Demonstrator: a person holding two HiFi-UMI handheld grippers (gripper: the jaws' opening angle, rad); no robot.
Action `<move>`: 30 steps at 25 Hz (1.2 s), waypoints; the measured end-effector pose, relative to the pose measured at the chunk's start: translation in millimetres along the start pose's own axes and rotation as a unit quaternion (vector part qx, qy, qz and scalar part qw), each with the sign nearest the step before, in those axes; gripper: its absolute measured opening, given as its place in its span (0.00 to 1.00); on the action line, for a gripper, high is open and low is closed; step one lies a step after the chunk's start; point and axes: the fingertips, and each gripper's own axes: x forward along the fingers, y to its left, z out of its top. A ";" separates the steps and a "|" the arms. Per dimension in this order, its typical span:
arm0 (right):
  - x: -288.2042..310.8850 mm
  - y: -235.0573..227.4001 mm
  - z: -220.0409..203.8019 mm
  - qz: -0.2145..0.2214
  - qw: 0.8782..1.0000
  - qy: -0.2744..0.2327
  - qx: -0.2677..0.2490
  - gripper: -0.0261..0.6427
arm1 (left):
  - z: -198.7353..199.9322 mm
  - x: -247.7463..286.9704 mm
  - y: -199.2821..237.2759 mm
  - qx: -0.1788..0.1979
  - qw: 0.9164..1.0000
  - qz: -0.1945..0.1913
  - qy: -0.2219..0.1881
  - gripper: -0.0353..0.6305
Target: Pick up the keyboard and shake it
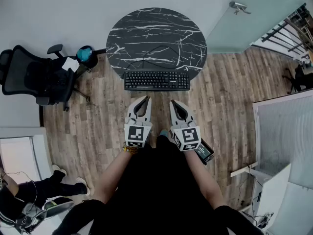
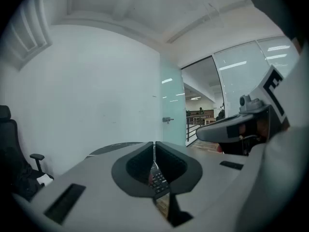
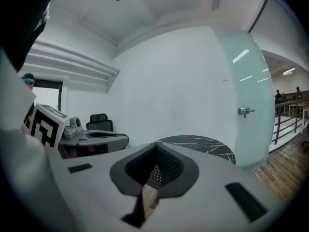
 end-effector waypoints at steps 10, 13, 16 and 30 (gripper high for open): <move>3.5 -32.6 -4.1 0.038 0.998 0.005 0.047 0.09 | -1.0 19.1 -2.9 0.012 1.000 0.015 0.024 0.09; 3.7 -40.2 -10.8 0.061 0.996 0.013 0.064 0.09 | -6.2 21.5 -4.2 0.016 0.999 0.022 0.042 0.09; 4.8 -46.8 -15.9 0.081 0.994 0.022 0.066 0.09 | -13.3 20.4 1.1 0.009 0.997 0.035 0.061 0.09; 60.3 -88.8 -65.3 0.101 0.987 0.113 0.061 0.19 | -78.4 40.5 75.6 -0.047 0.987 0.068 0.135 0.09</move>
